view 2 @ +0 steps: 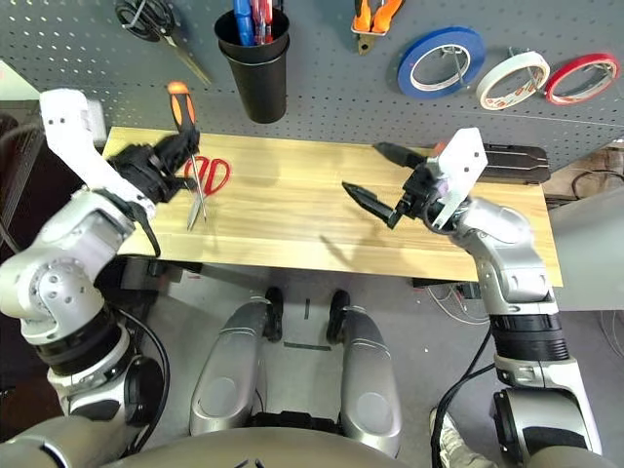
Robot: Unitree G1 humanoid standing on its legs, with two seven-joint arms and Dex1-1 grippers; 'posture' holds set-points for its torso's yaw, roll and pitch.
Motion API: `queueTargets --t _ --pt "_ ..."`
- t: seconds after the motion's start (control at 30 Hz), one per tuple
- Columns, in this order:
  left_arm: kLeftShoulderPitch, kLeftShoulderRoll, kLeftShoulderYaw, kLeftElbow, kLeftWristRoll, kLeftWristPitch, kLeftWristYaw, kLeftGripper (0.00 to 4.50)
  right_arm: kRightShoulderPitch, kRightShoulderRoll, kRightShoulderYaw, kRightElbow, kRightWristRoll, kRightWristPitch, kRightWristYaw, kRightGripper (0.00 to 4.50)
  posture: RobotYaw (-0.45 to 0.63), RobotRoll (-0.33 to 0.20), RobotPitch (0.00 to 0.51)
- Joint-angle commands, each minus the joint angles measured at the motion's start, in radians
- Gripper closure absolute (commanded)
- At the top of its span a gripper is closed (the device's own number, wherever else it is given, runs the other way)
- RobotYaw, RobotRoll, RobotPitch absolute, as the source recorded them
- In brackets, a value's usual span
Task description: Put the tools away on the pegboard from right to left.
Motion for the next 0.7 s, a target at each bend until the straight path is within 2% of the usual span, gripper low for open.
queueTargets --t 0.03,0.23,0.37,0.53,0.7 --pt "-0.042 0.027 0.030 -0.011 -0.071 -0.023 0.004 3.91 0.003 -0.020 -0.037 -0.028 0.057 0.023 0.019 0.00 0.16 0.000 0.251" --pt "-0.176 0.082 0.056 0.049 -0.132 -0.054 0.043 3.91 0.004 -0.042 -0.064 -0.065 0.118 0.037 0.037 0.00 0.14 0.000 0.241" --pt "-0.252 0.088 0.048 0.091 -0.155 -0.093 0.075 3.91 0.001 -0.049 -0.084 -0.064 0.136 0.017 0.043 0.00 0.13 0.000 0.239" --pt "-0.322 0.074 0.014 0.159 -0.174 -0.144 0.104 3.92 0.010 0.021 -0.115 -0.029 0.091 -0.172 0.029 0.00 0.11 0.000 0.239" --pt "-0.341 0.046 -0.038 0.208 -0.180 -0.208 0.113 3.92 0.067 0.089 -0.081 0.007 0.076 -0.238 0.027 0.00 0.10 0.000 0.241"
